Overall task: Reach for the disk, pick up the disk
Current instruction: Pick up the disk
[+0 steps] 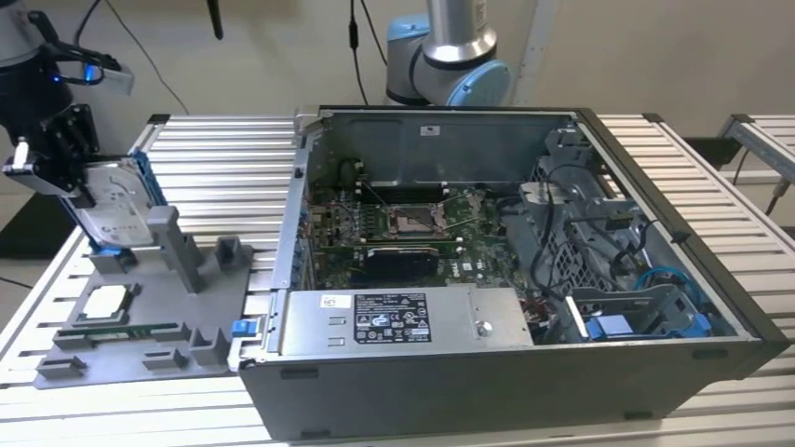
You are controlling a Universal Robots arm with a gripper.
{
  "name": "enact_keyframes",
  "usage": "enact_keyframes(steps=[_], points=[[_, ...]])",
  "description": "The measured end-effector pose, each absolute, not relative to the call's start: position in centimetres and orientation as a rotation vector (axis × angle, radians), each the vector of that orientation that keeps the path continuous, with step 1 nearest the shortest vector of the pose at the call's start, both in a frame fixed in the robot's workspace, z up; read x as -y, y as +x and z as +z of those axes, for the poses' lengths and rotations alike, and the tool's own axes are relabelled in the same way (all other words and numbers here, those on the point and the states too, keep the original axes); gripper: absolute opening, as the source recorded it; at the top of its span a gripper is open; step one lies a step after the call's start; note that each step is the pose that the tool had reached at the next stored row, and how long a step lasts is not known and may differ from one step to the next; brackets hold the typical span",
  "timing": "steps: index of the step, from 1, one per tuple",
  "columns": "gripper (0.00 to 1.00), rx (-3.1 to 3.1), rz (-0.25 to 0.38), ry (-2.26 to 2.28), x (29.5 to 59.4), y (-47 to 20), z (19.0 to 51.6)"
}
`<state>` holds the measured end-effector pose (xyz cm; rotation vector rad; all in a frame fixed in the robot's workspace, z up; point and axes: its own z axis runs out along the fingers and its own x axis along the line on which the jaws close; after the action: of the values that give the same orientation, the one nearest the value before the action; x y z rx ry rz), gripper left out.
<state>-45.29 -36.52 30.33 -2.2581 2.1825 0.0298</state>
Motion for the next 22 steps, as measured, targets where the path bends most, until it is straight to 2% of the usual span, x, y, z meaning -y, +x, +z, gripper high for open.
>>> enact_keyframes(steps=[22], points=[[0.0,-2.182,0.03,-2.258,36.52,-45.29,30.84]])
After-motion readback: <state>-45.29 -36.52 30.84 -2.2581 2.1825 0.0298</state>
